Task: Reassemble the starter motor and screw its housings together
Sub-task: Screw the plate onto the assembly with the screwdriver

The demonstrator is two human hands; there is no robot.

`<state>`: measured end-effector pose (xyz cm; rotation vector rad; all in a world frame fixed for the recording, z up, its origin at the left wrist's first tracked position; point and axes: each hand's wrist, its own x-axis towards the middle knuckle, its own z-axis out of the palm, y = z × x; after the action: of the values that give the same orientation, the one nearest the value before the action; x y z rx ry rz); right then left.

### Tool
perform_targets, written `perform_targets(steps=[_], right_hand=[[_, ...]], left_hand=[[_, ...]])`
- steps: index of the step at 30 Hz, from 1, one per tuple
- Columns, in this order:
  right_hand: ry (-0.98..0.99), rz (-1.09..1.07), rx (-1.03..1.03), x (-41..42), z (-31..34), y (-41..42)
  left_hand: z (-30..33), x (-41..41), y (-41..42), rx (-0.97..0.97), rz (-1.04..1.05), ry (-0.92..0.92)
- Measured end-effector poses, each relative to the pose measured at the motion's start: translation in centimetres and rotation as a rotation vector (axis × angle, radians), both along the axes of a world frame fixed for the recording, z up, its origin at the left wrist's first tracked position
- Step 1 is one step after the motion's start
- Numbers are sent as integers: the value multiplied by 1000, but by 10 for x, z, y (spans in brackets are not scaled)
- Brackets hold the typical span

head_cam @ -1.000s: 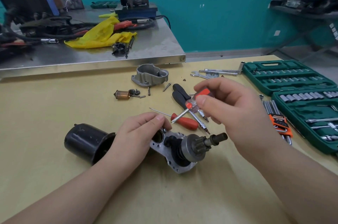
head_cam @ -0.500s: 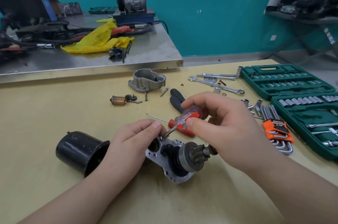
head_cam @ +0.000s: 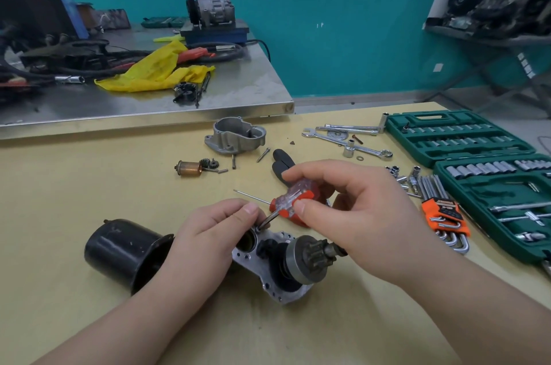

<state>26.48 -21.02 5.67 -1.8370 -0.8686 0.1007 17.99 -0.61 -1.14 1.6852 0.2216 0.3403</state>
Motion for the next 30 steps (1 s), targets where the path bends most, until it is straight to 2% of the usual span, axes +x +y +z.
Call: perform_targets(steps=[10, 19, 30], right_hand=[[-156, 5, -63, -8, 3, -1], [-255, -41, -27, -7, -8, 2], [-299, -50, -38, -7, -10, 2]], left_hand=[[2, 1, -3, -34, -8, -9], [1, 0, -2, -53, -17, -24], [0, 1, -2, -49, -6, -19]])
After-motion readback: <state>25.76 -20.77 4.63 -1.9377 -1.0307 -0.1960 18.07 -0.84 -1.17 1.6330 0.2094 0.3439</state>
